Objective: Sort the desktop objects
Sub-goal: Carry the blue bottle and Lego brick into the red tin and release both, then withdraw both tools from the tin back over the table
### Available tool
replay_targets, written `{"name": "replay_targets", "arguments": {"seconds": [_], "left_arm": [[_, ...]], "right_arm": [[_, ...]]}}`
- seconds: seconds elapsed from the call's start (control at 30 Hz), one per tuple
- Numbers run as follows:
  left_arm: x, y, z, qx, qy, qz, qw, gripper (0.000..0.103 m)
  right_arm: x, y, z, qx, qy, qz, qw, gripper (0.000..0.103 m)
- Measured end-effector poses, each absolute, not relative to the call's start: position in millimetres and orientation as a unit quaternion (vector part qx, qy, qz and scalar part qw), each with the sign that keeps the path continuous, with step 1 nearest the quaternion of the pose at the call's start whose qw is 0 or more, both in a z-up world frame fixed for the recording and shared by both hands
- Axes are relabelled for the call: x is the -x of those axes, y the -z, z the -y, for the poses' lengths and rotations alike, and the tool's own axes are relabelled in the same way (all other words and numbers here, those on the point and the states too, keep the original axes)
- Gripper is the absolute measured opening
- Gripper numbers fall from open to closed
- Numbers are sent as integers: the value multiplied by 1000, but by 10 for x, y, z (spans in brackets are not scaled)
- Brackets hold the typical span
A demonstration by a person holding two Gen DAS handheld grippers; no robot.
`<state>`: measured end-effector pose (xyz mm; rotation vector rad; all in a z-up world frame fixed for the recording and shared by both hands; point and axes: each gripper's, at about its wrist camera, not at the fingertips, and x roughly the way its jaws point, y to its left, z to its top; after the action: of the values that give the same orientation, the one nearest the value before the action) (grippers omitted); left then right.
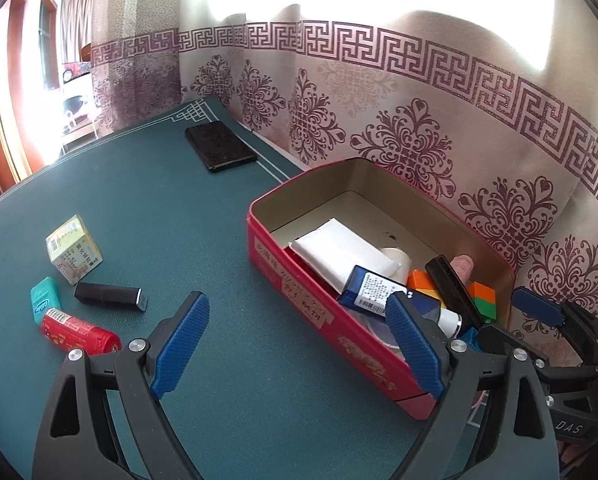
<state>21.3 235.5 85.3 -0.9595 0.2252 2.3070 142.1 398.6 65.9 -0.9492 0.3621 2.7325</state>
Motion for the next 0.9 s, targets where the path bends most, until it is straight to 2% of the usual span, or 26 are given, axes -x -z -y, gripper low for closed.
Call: {"name": "replay_targets", "arguments": {"seconds": [0.5, 0.9], "left_arm": [[225, -605, -1455, 408, -897, -27, 168, 92], [567, -343, -875, 477, -871, 81, 84, 92]], "right_arm": [[-1368, -688, -3717, 325, -933, -126, 92, 81], [-1270, -766, -3461, 321, -936, -133, 61, 82]]}}
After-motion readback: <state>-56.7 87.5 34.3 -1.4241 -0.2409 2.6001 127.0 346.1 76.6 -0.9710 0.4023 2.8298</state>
